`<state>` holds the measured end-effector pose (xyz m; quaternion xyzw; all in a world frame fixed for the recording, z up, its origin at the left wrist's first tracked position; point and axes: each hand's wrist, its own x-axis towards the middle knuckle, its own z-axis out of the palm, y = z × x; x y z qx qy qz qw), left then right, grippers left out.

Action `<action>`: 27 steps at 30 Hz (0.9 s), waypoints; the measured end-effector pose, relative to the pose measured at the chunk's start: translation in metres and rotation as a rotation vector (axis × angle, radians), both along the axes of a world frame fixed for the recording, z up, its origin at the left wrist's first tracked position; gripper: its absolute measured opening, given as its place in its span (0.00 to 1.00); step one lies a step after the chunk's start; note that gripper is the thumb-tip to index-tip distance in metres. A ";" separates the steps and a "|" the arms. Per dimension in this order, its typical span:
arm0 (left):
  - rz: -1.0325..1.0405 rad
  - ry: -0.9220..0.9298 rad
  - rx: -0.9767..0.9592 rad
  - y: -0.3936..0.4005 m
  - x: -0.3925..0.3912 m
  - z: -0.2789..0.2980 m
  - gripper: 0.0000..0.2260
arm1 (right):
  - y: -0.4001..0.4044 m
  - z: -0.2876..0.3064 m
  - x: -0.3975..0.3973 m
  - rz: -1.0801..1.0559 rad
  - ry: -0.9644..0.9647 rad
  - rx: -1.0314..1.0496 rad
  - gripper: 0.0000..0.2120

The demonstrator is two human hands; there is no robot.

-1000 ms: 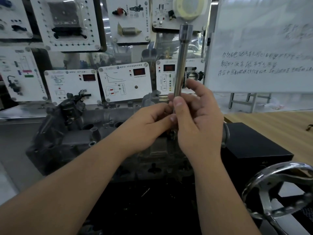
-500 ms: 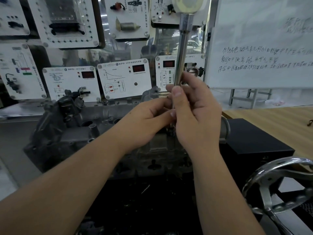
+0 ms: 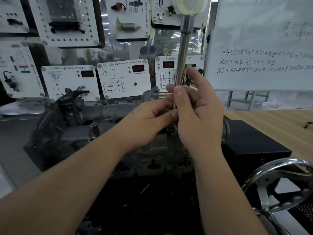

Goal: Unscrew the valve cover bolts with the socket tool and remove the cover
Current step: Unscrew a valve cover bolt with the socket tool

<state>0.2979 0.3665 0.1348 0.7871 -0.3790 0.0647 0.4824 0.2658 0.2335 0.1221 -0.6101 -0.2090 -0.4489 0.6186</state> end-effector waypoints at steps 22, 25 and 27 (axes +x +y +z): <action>-0.043 -0.004 -0.015 0.000 0.002 -0.001 0.10 | 0.004 -0.002 0.002 -0.238 -0.055 -0.098 0.14; -0.026 0.028 -0.038 0.001 0.003 -0.002 0.13 | 0.004 -0.002 0.000 -0.198 -0.036 -0.068 0.16; -0.022 0.026 -0.027 0.001 0.001 -0.001 0.13 | 0.003 -0.001 -0.001 -0.130 0.006 -0.036 0.19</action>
